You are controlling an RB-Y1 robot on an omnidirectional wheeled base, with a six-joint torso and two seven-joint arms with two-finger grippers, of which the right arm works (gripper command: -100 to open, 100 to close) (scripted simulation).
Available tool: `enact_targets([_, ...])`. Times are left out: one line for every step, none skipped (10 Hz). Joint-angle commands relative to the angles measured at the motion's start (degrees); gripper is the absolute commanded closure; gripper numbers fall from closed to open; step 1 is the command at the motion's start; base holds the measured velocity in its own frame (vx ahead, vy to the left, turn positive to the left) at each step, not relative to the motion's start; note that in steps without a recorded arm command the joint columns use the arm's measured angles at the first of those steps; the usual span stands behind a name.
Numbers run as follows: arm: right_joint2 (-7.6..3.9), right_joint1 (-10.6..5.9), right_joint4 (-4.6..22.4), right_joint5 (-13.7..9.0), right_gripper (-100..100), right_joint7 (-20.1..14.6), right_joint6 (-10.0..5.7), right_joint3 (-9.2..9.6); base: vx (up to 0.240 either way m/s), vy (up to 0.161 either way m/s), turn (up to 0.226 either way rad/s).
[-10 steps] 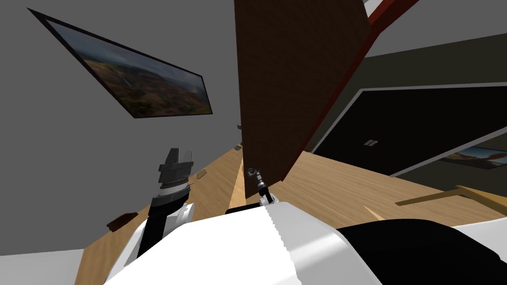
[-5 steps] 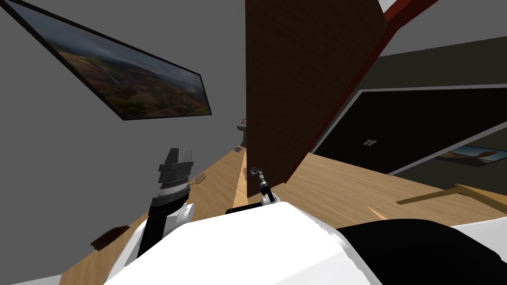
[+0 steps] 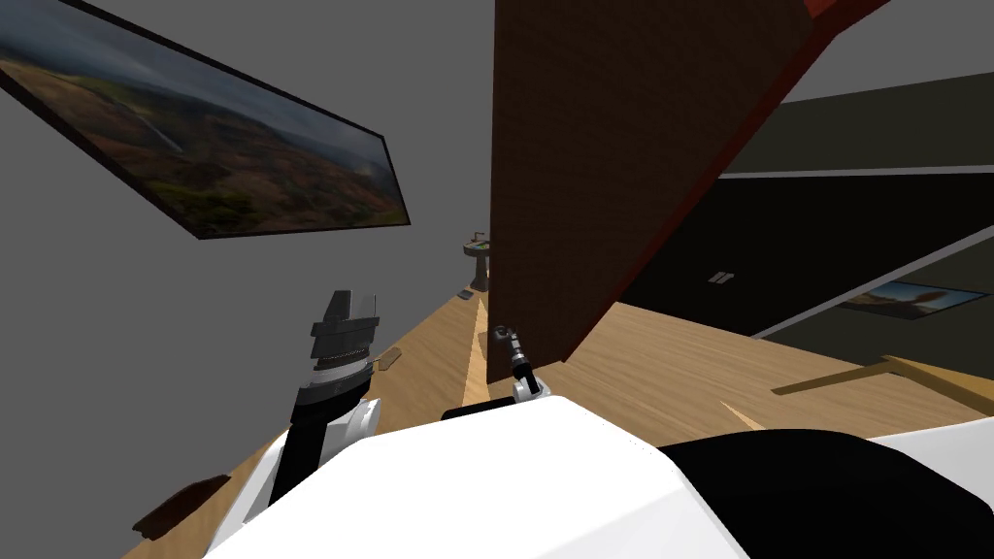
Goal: Push the door open
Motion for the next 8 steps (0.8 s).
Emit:
enact_targets([-0.49,-0.08,0.1,-0.4,100,0.3,-0.04,-0.92,0.12,0.058,-0.05])
enact_targets([-0.67,-0.13,0.2,-0.7,100,0.4,-0.06,-1.44,0.165,0.137,-0.065])
enact_targets([-0.8,-0.18,0.3,-0.9,100,0.6,-0.08,-2.04,0.174,0.118,-0.084])
enact_targets([-0.88,-0.24,0.4,-1.3,100,0.8,-0.11,-2.68,0.188,0.09,-0.056])
enact_targets([-0.88,-0.3,0.5,-1.6,100,1.0,-0.14,-3.35,0.208,0.132,-0.05])
enact_targets([-0.8,-0.36,0.6,-1.9,100,1.2,-0.17,-4.01,0.223,0.133,-0.073])
enact_targets([-0.66,-0.42,0.6,-2.2,100,1.3,-0.19,-4.64,0.22,0.123,-0.078])
enact_targets([-0.46,-0.47,0.7,-2.4,100,1.5,-0.22,-5.21,0.173,0.112,-0.071])
